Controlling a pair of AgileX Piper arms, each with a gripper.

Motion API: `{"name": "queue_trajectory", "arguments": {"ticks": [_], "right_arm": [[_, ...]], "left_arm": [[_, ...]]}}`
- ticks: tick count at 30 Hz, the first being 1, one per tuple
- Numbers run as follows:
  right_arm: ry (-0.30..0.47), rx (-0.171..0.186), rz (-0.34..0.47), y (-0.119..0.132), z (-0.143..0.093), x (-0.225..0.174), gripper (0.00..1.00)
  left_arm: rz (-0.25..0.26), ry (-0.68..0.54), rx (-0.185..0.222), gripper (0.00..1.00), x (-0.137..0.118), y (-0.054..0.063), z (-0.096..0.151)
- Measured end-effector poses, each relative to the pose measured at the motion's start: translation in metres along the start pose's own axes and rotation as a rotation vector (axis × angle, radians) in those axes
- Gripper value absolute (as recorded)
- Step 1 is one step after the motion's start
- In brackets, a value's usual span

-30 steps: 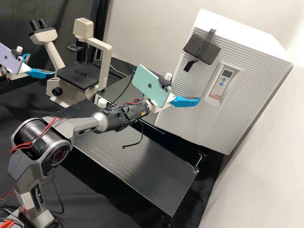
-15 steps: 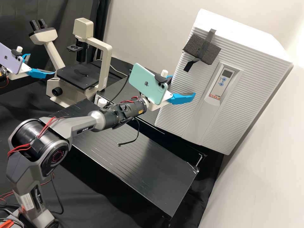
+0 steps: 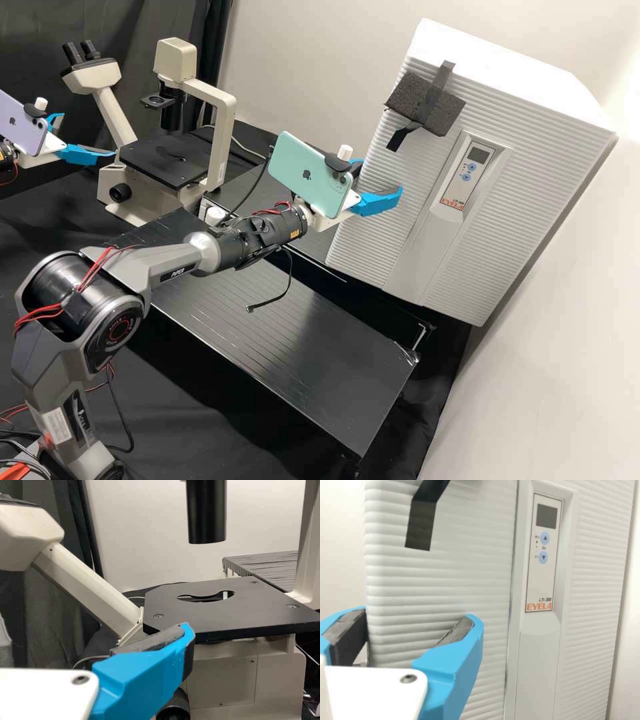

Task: Open the incubator door.

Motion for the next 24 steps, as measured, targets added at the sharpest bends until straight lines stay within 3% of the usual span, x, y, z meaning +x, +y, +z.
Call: {"name": "queue_trajectory", "arguments": {"ticks": [24], "right_arm": [[0.014, 0.013, -0.028, 0.018, 0.012, -0.01, 0.0]], "left_arm": [[0.0, 0.0, 0.0, 1.0, 0.0, 0.0, 0.0]]}}
